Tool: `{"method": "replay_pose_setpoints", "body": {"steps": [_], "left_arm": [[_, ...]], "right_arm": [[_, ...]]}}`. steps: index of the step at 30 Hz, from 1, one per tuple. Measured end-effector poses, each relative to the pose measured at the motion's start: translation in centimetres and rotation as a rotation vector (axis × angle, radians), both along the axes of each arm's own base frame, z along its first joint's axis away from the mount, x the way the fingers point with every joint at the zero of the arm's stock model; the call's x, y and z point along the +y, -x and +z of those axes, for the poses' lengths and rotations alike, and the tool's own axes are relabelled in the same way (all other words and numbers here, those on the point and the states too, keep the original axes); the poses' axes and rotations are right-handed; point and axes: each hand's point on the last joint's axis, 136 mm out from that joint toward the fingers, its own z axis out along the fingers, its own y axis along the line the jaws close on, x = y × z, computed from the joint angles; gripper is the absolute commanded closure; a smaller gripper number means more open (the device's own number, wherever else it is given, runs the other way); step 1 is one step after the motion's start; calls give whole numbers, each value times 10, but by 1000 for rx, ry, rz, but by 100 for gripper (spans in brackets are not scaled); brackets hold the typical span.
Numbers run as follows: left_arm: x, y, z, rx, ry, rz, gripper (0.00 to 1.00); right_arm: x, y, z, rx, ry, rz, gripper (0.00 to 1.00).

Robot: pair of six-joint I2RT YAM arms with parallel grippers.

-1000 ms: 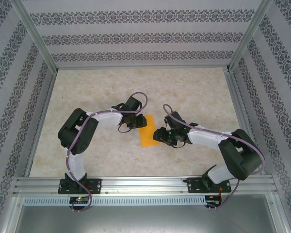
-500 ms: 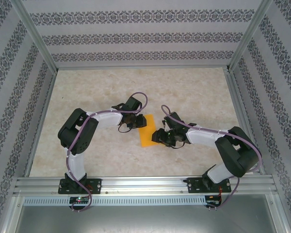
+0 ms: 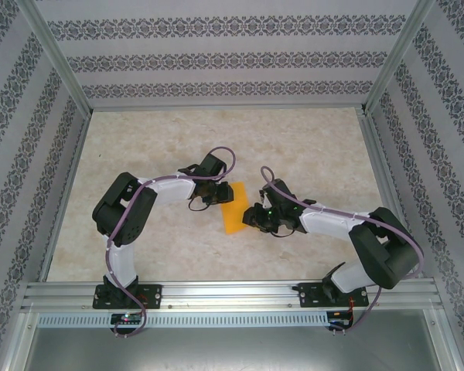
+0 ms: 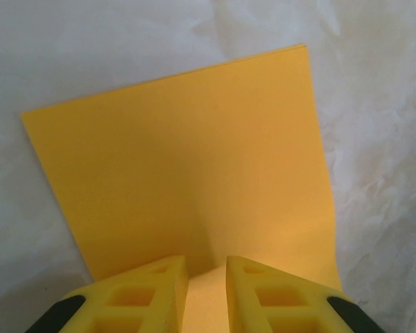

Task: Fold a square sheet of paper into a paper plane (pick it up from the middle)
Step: Third fold the triangle at the center of the table.

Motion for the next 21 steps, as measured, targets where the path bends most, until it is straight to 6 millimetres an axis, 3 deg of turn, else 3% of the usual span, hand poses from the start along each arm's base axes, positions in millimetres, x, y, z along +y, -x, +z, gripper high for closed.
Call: {"method": "replay_pose_setpoints", "body": {"steps": [3, 9, 16, 21], "left_arm": [[0, 0, 0, 1, 0, 0, 76], [-1, 0, 1, 2, 3, -2, 76], [-3, 2, 1, 8, 13, -14, 75], [-2, 4, 7, 5, 10, -31, 74]], "right_arm": [[-3, -2, -2, 4, 17, -24, 85], [-4, -4, -2, 3, 22, -46, 91], [22, -19, 13, -41, -14, -14, 92], [35, -31, 13, -50, -16, -7, 92]]}}
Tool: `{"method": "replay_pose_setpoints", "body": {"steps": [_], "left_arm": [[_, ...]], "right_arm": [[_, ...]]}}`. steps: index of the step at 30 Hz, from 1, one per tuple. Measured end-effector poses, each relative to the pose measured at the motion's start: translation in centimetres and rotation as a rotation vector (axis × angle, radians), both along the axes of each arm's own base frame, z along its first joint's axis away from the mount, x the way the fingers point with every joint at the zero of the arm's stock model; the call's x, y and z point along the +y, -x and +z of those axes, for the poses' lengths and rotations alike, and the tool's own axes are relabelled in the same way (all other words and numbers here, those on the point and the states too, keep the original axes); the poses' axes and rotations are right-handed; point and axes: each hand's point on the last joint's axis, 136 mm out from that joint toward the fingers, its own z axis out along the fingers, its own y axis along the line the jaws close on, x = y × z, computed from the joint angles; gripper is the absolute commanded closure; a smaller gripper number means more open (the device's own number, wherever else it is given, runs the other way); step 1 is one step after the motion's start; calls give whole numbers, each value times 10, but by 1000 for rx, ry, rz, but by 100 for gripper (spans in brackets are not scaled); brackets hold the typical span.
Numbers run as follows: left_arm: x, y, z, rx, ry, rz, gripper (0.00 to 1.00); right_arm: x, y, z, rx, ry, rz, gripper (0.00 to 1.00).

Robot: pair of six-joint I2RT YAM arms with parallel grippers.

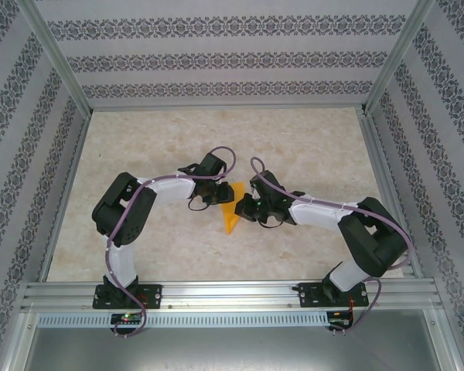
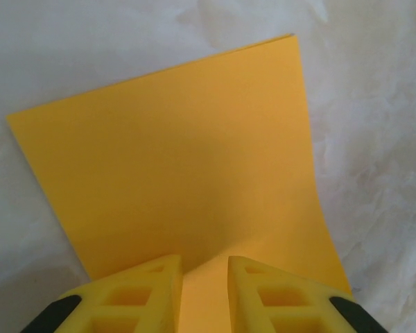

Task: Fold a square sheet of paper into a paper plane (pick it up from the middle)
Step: Third fold the triangle at the center of the table.

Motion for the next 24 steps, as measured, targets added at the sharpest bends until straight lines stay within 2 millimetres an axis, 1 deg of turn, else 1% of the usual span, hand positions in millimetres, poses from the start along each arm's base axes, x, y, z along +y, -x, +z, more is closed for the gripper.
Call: {"method": "replay_pose_setpoints", "body": {"steps": [4, 7, 13, 19, 24], "left_arm": [[6, -3, 16, -38, -6, 3, 75], [11, -9, 20, -53, -9, 16, 76], [18, -12, 14, -50, -32, 32, 80], [19, -12, -7, -14, -68, 28, 81], [20, -14, -7, -16, -73, 28, 82]], "right_arm": [[5, -4, -5, 2, 11, 1, 92], [8, -6, -10, 6, 19, 4, 92], [11, -8, -18, 11, 28, 6, 91], [17, -8, -23, 14, 33, 19, 91], [19, -11, -26, 16, 36, 20, 91]]}}
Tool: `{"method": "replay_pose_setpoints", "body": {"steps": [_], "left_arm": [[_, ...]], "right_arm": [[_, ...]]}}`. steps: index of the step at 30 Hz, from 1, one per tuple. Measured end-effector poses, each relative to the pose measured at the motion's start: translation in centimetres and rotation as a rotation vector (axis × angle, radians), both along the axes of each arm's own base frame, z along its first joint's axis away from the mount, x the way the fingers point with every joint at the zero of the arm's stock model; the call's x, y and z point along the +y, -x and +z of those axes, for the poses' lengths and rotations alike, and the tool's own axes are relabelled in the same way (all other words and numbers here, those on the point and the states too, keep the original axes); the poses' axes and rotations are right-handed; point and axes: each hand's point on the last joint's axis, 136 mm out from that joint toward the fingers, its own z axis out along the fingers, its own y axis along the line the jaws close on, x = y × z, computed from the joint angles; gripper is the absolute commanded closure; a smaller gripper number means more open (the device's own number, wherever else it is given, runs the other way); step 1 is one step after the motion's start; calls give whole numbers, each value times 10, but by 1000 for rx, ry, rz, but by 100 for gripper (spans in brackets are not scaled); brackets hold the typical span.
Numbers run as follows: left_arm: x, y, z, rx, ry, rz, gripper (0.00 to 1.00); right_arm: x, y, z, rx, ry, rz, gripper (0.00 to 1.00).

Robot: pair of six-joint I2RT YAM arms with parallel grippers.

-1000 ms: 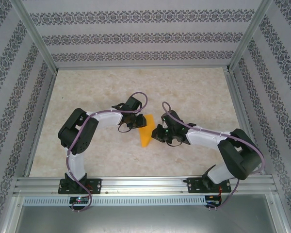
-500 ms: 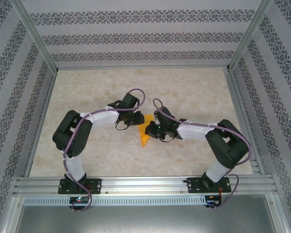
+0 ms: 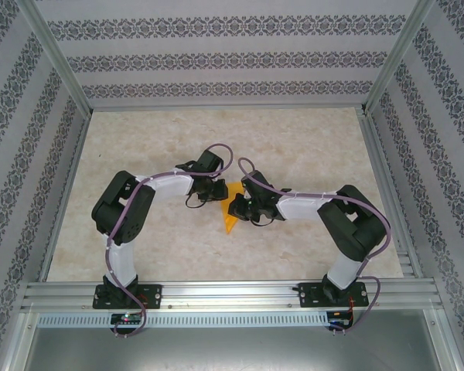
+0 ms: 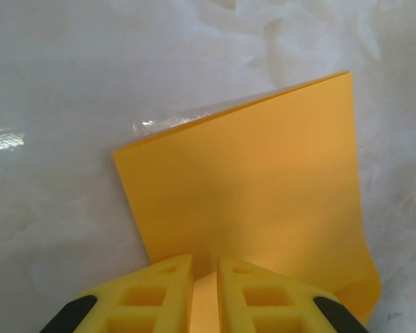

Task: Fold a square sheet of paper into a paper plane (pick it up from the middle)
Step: Third fold the triangle at the center of the table.

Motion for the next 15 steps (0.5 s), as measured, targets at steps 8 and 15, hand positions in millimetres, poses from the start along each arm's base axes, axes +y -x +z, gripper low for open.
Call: {"method": "replay_pose_setpoints", "body": {"steps": [8, 15], "left_arm": [[0, 0, 0, 2, -1, -1, 82], [0, 0, 0, 2, -1, -1, 82]], "right_arm": [[0, 0, 0, 0, 1, 1, 91], [1, -2, -4, 4, 9, -1, 91]]}}
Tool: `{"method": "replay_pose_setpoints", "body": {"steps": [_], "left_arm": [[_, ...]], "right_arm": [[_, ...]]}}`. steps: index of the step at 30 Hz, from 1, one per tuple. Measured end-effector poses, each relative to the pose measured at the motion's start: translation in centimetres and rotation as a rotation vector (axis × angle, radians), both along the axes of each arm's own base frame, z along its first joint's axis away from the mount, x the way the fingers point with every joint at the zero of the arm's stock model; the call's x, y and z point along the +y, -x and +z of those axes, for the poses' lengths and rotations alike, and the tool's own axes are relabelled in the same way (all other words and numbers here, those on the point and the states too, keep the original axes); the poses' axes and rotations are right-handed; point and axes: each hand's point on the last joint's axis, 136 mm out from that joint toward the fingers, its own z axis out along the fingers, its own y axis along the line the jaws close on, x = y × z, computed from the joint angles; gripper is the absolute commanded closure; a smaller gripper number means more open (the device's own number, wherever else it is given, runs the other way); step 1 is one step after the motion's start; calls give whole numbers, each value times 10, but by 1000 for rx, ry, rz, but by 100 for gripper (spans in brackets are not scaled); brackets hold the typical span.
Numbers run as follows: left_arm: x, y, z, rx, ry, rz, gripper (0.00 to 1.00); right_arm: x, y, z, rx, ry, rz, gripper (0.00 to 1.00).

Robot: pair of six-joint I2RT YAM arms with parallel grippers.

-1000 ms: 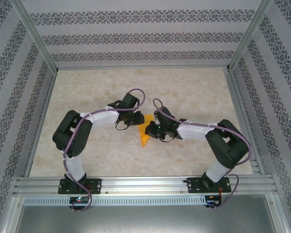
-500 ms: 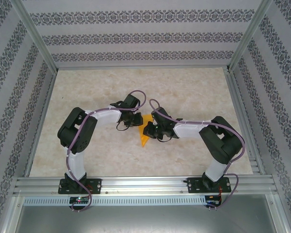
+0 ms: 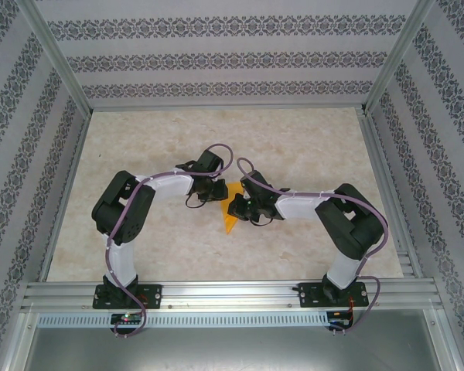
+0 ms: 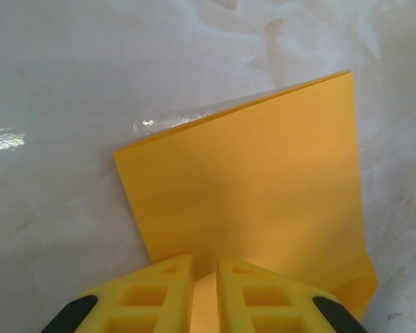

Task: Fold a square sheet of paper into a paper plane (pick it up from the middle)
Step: Third fold the triangle at the center of the table.

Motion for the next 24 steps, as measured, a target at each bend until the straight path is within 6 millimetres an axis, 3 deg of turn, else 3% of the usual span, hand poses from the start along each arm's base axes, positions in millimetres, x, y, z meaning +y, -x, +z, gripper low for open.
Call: {"method": "replay_pose_setpoints", "body": {"steps": [24], "left_arm": [[0, 0, 0, 1, 0, 0, 82]], "right_arm": [[0, -3, -7, 6, 16, -6, 91]]}}
